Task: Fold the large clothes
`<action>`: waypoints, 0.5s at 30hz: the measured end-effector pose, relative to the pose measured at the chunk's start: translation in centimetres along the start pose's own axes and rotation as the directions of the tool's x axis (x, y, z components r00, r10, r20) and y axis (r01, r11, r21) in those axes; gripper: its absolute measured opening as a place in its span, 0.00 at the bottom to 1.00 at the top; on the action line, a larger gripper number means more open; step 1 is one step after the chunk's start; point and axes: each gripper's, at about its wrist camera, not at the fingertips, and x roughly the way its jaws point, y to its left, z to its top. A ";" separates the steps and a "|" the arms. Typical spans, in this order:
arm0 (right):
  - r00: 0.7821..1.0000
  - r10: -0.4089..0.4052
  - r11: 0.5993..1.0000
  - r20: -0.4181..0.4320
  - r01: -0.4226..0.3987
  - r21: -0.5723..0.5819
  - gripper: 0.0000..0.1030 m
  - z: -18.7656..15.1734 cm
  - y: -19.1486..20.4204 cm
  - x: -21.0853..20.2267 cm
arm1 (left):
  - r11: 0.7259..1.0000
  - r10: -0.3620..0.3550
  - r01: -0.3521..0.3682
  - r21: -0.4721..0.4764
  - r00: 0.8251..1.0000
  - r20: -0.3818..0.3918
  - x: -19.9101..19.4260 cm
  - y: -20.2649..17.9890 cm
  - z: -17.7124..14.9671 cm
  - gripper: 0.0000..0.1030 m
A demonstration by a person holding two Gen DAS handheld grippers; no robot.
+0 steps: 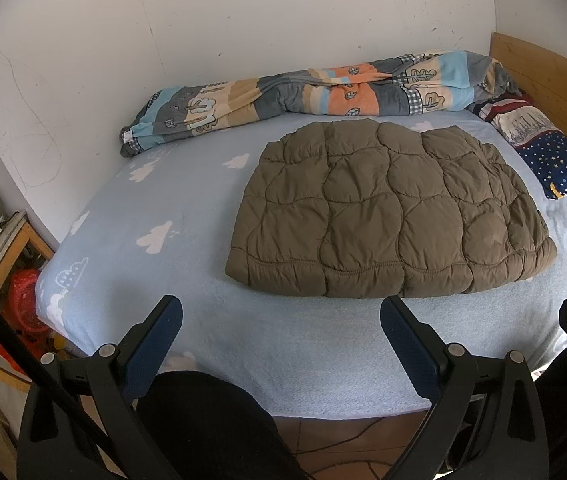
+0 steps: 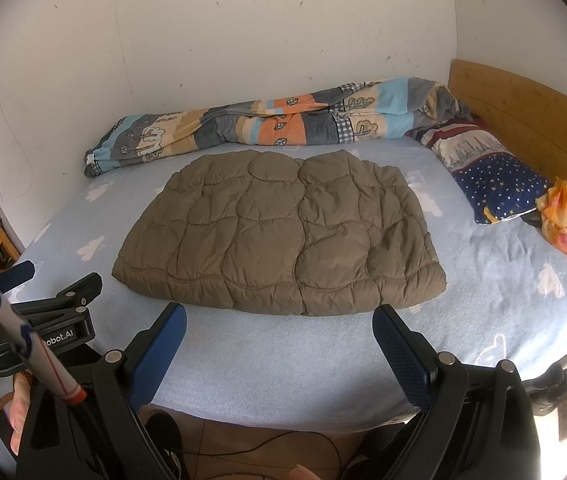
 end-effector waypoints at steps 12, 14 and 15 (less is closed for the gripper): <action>1.000 0.001 1.000 -0.002 -0.001 -0.001 0.94 0.0 -0.1 0.0 | 1.000 0.001 -0.001 0.000 1.000 -0.002 0.0 0.0 0.0 0.96; 1.000 0.001 1.000 -0.001 -0.001 -0.001 0.94 0.1 -0.1 0.0 | 1.000 0.000 0.000 0.000 1.000 -0.002 0.0 0.0 -0.1 0.96; 1.000 0.001 1.000 0.000 -0.001 -0.001 0.94 0.1 -0.1 0.0 | 1.000 0.001 -0.001 0.000 1.000 -0.002 0.0 0.0 0.0 0.96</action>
